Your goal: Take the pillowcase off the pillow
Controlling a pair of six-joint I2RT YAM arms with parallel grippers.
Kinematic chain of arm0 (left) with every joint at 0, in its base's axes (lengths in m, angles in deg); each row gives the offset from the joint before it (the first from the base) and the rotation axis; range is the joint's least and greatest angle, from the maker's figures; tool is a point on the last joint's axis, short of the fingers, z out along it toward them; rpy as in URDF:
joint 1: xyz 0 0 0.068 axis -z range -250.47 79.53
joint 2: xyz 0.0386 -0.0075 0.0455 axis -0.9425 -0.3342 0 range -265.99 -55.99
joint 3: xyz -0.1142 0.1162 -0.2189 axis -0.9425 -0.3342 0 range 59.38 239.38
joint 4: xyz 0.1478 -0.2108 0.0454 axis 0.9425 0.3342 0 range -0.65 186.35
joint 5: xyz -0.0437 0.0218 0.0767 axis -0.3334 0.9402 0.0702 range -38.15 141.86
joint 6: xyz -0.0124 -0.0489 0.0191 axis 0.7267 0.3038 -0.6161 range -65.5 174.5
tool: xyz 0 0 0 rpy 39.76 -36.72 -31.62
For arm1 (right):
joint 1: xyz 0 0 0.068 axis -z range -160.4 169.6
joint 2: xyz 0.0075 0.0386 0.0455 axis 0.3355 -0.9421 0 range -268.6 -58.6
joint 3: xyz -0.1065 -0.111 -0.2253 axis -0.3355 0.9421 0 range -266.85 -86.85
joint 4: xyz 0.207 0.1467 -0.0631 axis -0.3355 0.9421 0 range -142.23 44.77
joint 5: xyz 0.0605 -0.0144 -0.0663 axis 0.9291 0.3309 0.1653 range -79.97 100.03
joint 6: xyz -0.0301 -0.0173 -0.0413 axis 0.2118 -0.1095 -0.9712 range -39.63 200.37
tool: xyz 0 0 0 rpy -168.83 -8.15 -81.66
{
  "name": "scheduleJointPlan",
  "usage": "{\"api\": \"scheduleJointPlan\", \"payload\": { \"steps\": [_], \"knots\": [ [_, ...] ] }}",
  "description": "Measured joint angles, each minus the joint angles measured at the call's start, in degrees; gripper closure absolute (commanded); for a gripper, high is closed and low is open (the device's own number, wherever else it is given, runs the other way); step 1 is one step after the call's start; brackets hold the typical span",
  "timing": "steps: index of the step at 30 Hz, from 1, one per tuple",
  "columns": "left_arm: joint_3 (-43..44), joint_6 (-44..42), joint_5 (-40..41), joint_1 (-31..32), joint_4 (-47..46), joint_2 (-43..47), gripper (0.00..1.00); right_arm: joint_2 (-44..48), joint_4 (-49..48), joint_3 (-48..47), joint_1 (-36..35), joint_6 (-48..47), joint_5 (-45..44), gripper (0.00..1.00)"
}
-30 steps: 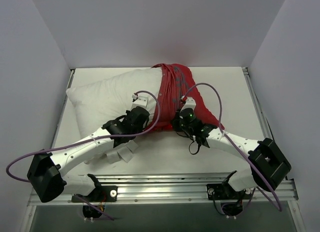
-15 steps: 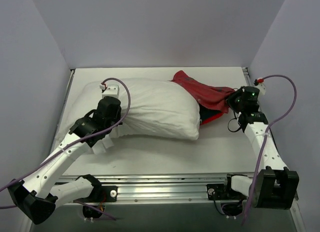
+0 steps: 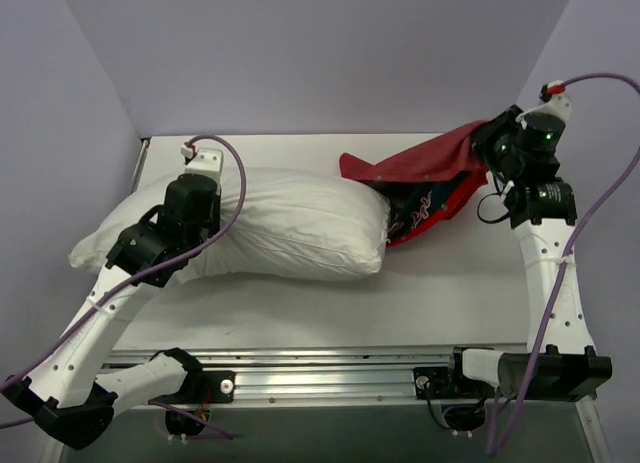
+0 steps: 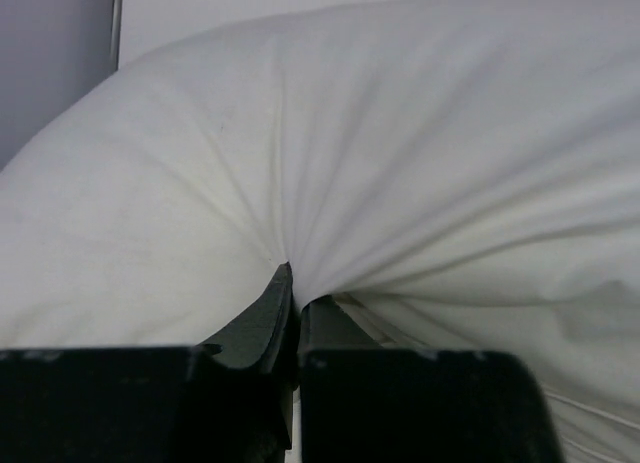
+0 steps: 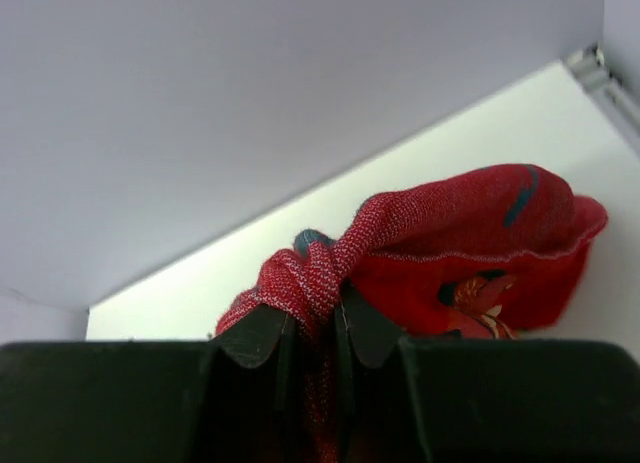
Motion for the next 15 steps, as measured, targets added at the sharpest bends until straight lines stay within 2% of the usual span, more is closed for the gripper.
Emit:
{"api": "scheduleJointPlan", "payload": {
  "steps": [3,8,15],
  "knots": [
    [6.51,-1.11,0.20,-2.62,1.25,-3.41,0.98,-3.28,0.46,-9.01,0.02,-1.60,-1.77,1.00],
    [19.08,-2.82,0.04,-6.69,4.55,-8.26,0.98,-8.46,3.41,-18.27,0.31,-3.74,-5.64,1.00],
    [37.97,-6.10,1.73,-7.26,8.68,-13.62,0.98,-9.68,7.98,-24.50,0.46,-7.87,-6.54,1.00]
  ]
}}
